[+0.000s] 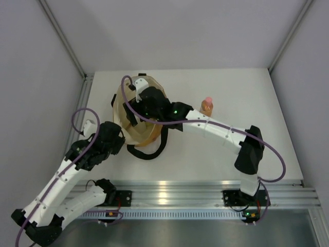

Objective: Take the personal care products out of the canvas bag

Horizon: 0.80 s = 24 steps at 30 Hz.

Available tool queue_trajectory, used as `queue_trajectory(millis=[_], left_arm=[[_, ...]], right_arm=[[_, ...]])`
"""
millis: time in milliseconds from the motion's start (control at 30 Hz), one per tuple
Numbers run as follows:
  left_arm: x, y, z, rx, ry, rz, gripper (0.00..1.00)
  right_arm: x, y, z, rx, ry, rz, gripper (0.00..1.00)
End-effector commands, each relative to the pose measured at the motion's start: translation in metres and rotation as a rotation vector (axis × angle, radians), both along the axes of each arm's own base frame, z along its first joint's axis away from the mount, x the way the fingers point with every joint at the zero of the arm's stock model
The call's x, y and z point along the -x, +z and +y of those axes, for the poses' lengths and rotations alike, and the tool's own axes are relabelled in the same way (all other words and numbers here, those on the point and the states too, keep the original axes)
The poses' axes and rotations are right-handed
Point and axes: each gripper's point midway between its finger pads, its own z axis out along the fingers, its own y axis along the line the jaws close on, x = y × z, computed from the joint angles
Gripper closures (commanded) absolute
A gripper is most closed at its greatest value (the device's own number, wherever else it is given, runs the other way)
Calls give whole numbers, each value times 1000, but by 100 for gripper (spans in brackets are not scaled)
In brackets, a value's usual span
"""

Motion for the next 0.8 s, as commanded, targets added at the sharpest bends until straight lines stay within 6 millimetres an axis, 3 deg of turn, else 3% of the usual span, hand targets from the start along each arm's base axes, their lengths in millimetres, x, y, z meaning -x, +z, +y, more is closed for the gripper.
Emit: queue_trajectory(millis=[0,167,400,633,767], left_arm=[[1,-3,-1,32,26,4,100],[0,-5,-3,39,33,15,100],[-2,1,-3,41,32,2,100],[-3,7,-4,50,31,-12,100],[-4,10,-5,58,32,-19,100]], right_arm=[[-16,20,5,-5,-32,-37,15],[-35,-6,14,43,-22,-27,20],[-58,-25,18,108,-7,-65,23],[-71,-43,26,140,26,-72,26],[-69,-60,35,149,63,-46,33]])
